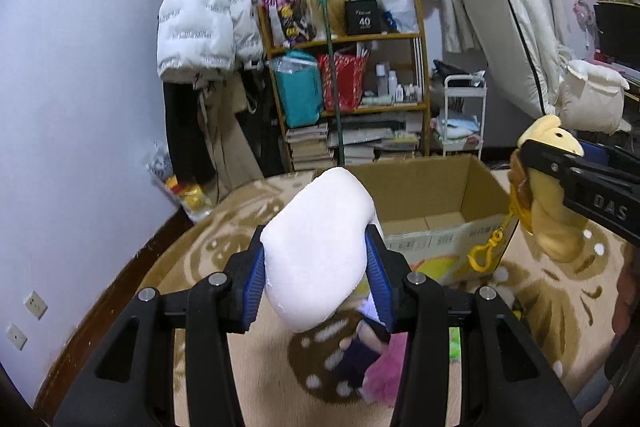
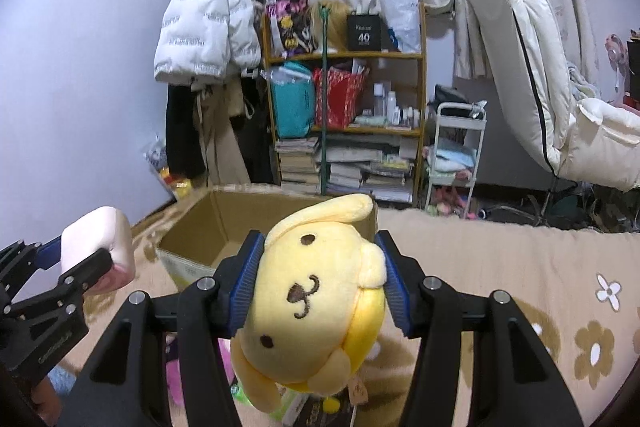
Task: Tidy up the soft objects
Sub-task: 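Lift the cushion with the left tool while the right tool lifts the yellow plush over the box, then open the left tool over the box while the right tool releases the yellow plush inside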
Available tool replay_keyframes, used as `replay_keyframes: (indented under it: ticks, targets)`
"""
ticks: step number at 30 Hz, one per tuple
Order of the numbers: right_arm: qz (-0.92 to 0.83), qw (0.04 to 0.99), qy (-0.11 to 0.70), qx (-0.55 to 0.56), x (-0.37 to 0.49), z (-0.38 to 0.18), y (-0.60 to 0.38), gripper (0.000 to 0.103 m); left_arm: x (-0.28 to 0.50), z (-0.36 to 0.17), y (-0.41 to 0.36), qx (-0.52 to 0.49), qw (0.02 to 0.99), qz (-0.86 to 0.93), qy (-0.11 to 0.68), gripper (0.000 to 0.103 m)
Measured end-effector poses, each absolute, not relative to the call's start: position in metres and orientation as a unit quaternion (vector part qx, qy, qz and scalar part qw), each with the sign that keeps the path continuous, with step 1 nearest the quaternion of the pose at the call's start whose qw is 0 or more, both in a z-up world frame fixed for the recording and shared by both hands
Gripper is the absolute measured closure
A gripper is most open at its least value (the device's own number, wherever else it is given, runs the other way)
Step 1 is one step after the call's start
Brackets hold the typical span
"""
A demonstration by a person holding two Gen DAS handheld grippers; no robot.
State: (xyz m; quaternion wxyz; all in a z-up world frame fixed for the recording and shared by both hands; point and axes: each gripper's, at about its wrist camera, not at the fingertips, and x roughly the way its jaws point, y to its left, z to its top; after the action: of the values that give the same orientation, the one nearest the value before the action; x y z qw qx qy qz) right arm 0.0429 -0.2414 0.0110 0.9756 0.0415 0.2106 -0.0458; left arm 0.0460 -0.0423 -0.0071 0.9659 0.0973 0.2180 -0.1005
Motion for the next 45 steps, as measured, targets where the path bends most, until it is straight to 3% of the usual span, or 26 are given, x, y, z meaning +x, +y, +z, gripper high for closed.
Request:
replay_keyframes:
  ticks: [19,38,45]
  targets:
    - [-0.052,0.981,0.183,0.045,0.095,0.018,-0.263,0.044,0.115,0.009,-0.072,0.122,0.971,-0.102,0.178,0.058]
    - [-0.05,0.965,0.248,0.06,0.132,-0.019,-0.273,0.043,0.156,-0.038,-0.088,0.111,0.956,-0.128,0.238,0.055]
    - [-0.05,0.957,0.277,0.068,0.137,-0.032,-0.272,0.041,0.162,-0.044,-0.093,0.109,0.949,-0.145,0.258,0.048]
